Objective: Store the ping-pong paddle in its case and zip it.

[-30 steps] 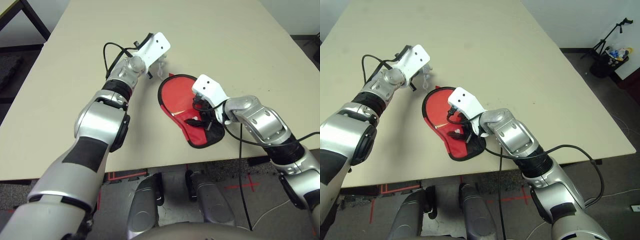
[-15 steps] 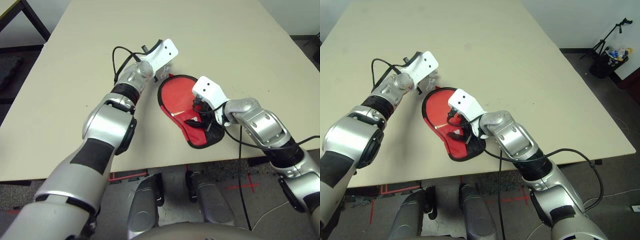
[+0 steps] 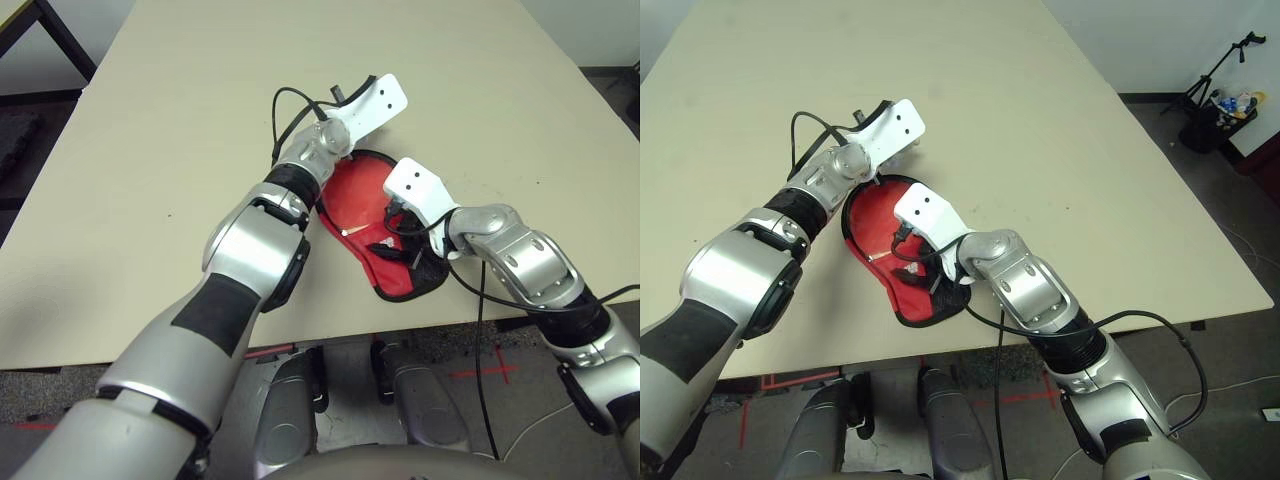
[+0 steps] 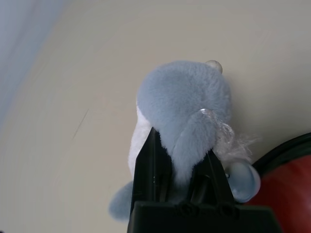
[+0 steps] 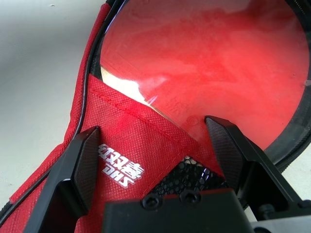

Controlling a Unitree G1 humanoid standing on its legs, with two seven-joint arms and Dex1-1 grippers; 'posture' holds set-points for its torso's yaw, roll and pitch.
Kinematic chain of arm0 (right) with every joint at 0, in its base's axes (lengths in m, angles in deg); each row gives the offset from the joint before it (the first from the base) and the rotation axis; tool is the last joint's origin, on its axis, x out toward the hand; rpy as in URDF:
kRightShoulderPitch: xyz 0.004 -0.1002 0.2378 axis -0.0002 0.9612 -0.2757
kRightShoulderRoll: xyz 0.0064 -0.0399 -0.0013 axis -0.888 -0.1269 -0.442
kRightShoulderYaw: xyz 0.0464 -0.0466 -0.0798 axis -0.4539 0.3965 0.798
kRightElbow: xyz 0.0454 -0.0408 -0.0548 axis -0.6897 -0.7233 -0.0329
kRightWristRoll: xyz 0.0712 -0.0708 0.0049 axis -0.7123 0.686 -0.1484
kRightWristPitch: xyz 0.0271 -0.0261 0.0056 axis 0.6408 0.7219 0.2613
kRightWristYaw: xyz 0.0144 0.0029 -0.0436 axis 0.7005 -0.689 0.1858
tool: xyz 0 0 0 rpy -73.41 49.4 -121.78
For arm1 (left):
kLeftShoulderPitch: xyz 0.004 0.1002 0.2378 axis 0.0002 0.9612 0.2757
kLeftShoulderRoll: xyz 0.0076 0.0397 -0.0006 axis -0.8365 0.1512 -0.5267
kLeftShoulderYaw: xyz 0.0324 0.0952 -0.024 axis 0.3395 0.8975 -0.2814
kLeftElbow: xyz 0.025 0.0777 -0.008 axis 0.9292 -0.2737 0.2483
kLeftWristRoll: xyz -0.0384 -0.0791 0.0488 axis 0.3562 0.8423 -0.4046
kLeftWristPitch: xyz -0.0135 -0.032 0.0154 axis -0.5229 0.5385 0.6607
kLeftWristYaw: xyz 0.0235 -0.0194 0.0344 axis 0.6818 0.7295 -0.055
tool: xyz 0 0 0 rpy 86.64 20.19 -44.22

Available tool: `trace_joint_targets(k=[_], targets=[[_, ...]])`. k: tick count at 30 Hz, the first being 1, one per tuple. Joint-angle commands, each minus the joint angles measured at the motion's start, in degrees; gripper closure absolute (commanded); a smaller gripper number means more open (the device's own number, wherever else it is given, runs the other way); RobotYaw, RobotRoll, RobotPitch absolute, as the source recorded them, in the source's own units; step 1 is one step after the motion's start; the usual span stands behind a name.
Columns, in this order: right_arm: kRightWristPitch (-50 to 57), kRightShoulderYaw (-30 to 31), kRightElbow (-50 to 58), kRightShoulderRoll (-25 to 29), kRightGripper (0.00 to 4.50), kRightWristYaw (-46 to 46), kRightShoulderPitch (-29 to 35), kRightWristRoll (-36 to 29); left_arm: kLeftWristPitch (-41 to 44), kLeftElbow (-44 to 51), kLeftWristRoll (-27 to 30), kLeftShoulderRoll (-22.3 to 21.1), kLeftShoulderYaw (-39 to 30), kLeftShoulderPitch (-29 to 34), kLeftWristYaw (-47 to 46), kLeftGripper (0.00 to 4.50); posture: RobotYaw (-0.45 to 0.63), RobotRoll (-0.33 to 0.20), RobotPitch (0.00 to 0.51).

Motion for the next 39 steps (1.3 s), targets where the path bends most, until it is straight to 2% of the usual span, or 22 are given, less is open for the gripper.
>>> trace_joint_targets(k=[1,8,14,16,17,22,27,39], targets=[[4.43,4.77,-5.00,-0.95,0.00,0.87,4.06,-1.21,-2.08,0.42,0.44,1.66,-0.67,-1.69,0.75,4.30,-0.19,0.000,0.241],[3.63,4.54,-6.59,-1.36,0.00,1.04,3.27,-1.04,-2.43,0.58,1.22,0.18,-1.69,-2.05,2.39,4.30,-0.16,0.000,0.244],[2.55,4.38,-8.21,-1.51,0.00,1.35,2.70,-0.85,-4.21,1.22,3.85,-1.91,-3.96,-3.49,10.42,4.30,-0.11,0.000,0.224],[1.62,4.50,-9.77,-2.32,0.00,1.38,1.75,-0.53,-4.37,1.45,6.22,-3.48,-6.01,-3.37,15.75,3.56,-0.10,0.000,0.214],[1.15,4.52,-10.52,-2.64,0.00,1.46,1.34,-0.34,-4.69,1.57,6.98,-4.09,-6.68,-3.30,17.72,3.34,-0.09,0.000,0.211],[-0.46,4.38,-12.85,-3.21,0.00,1.98,0.25,0.27,-5.86,2.21,9.35,-5.52,-8.79,-4.20,22.32,1.56,-0.07,0.000,0.199],[-1.66,4.50,-14.05,-3.45,0.00,2.20,-0.08,0.53,-6.33,2.62,11.31,-6.59,-10.66,-5.61,24.24,0.03,-0.07,0.000,0.189],[-2.56,3.72,-15.31,-4.05,0.00,2.51,-0.31,1.46,-5.37,2.58,12.38,-8.26,-11.51,-5.40,22.49,0.03,-0.07,0.000,0.183]])
